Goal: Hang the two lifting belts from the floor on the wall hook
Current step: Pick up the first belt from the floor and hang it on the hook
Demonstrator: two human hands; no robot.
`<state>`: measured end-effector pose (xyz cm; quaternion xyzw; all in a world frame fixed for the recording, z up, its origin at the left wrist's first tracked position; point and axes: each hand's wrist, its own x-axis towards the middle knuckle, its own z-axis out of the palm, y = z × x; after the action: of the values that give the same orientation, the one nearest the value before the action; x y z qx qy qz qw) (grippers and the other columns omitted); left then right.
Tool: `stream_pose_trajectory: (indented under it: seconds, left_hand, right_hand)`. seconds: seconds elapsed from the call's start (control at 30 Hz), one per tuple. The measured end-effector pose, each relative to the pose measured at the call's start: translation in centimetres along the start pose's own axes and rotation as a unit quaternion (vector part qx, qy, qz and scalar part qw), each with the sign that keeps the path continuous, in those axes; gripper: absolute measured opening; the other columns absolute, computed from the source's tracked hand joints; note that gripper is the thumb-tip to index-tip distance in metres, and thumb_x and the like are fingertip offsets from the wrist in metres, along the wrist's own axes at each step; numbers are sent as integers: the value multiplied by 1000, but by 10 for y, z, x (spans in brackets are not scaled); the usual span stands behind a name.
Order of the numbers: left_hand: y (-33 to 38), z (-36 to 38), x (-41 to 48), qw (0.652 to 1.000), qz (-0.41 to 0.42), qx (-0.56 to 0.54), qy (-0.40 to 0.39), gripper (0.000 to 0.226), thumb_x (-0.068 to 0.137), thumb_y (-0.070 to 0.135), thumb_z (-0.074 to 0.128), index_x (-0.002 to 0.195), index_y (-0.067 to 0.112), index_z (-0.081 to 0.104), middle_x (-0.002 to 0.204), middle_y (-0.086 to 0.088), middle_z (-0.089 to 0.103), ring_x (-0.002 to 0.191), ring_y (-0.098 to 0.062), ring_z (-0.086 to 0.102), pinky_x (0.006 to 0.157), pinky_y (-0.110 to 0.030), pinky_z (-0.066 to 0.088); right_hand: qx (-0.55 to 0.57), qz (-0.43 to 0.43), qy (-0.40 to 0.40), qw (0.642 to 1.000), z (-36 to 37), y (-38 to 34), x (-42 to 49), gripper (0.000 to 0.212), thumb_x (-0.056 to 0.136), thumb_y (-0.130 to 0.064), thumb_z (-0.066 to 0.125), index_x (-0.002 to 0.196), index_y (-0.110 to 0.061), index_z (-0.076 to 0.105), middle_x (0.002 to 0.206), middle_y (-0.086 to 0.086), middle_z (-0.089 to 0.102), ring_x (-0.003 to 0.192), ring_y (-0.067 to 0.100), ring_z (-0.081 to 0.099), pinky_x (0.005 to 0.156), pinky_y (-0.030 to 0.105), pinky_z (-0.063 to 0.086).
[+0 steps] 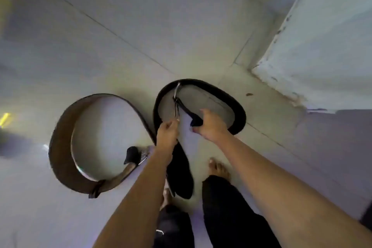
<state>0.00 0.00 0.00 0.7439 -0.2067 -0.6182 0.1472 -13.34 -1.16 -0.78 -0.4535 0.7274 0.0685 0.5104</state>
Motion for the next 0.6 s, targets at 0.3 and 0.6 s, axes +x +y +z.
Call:
stream_pose_trajectory:
  seconds: [0.3, 0.6]
  left_hand:
    - [5, 12, 17, 998, -14, -53, -15, 27, 94, 24, 48, 67, 24, 44, 74, 5, 46, 69, -12, 45, 64, -29, 36]
    - [157, -24, -207, 983, 122, -121, -68, 57, 77, 32, 71, 117, -2, 48, 100, -13, 66, 74, -16, 65, 61, -29, 51]
  right_hand:
    - [15, -55, 104, 993, -5, 3, 2, 29, 90, -22, 51, 116, -11, 56, 102, 17, 68, 97, 37, 61, 78, 41, 51]
    - [304, -96, 177, 931, -164, -99, -229, 19, 85, -17, 59, 104, -14, 62, 94, 4, 66, 91, 22, 62, 81, 32, 48]
